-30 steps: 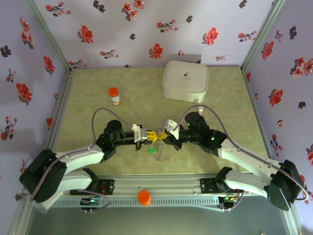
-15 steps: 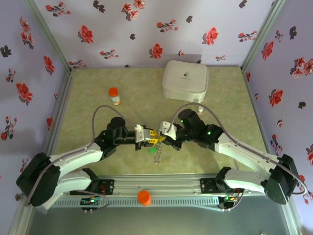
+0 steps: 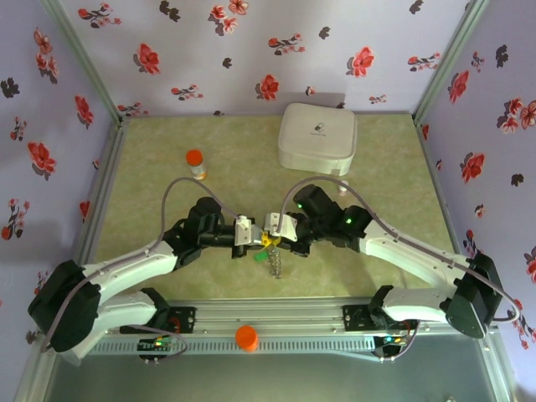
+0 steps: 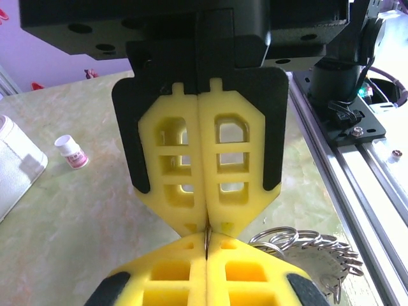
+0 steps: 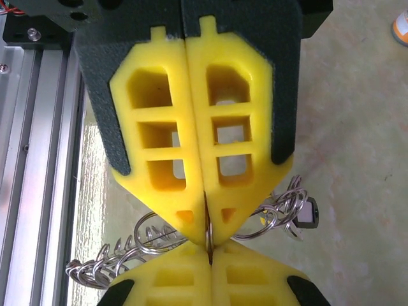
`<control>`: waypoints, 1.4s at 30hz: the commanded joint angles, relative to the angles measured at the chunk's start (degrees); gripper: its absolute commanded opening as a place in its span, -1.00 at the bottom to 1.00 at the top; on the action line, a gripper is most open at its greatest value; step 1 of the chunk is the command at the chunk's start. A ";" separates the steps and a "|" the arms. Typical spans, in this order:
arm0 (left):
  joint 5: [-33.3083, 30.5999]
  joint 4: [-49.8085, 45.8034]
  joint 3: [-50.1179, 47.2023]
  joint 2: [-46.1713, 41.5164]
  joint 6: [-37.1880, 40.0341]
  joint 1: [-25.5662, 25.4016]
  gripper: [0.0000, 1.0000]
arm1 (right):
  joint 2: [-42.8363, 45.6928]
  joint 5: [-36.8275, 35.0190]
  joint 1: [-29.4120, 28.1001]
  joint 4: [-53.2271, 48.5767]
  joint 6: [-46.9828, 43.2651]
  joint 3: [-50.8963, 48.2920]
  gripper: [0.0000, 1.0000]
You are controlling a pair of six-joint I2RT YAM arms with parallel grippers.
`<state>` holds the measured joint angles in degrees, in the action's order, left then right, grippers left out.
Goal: Put the keys on the keyring
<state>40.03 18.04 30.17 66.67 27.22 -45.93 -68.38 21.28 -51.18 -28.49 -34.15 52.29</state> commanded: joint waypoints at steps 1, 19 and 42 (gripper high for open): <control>0.22 -0.16 1.15 -0.13 0.99 -0.63 -1.00 | 3.67 -0.36 -0.17 6.40 2.70 -2.75 -0.70; -4.07 23.71 -8.90 -0.93 -8.97 -0.65 -1.00 | 12.94 1.09 2.10 22.15 17.40 -17.10 -0.36; -3.98 30.99 -10.93 -0.88 -10.86 -0.65 -1.00 | 8.77 -1.31 2.06 21.24 18.44 -15.93 -0.90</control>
<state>35.99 41.74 19.40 66.65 17.34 -46.26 -58.67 21.17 -49.23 -6.96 -16.78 35.51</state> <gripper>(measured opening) 0.054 0.059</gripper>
